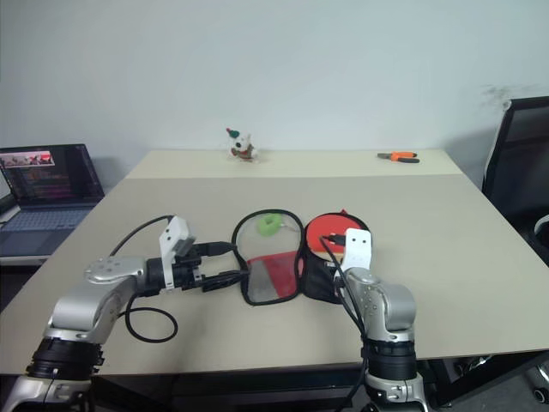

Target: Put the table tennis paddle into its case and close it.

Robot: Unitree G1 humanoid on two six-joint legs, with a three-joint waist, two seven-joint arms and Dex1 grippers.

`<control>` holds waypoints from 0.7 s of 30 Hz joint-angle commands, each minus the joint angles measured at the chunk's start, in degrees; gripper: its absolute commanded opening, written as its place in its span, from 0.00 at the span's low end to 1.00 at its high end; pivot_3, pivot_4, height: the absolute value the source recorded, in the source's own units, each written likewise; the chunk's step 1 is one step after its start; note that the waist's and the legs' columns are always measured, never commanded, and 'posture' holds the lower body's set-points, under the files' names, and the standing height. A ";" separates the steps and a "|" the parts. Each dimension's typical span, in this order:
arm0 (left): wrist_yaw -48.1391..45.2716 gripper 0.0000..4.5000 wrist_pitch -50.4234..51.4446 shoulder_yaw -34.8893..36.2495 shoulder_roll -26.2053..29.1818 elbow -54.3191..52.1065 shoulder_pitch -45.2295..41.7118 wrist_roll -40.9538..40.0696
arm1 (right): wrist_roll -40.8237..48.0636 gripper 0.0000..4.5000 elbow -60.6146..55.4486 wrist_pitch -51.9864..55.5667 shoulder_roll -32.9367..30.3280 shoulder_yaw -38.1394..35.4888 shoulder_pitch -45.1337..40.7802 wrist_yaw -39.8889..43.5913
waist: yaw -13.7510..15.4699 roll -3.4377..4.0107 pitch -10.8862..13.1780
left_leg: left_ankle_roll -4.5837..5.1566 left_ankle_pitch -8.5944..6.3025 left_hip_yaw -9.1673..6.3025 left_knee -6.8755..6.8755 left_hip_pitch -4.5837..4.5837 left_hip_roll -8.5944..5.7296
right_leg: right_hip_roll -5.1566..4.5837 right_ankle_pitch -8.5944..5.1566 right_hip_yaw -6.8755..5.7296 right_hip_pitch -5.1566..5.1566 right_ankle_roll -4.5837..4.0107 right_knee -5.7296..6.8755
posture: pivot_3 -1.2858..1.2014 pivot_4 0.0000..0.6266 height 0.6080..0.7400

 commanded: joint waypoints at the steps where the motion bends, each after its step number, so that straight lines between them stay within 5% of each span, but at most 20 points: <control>1: 0.19 1.00 -1.18 0.54 0.19 -1.53 -0.83 0.18 | 1.88 0.33 -3.38 -0.17 5.50 0.90 -0.11 1.19 | 0.00 0.00 0.00 | 0.00 0.00 0.00 0.00 0.00 0.00 | 0.00 0.00 0.00 0.00 0.00 0.00 | 0.52 0.24 1.00; 21: 0.26 1.00 -1.55 0.13 -1.02 -0.98 -1.27 0.59 | 0.54 0.33 -5.85 0.40 2.63 1.94 1.63 2.27 | -0.01 0.00 0.00 | 0.00 0.00 0.00 0.02 0.01 0.00 | 0.00 0.00 0.00 0.00 0.00 0.03 | 0.52 0.24 1.00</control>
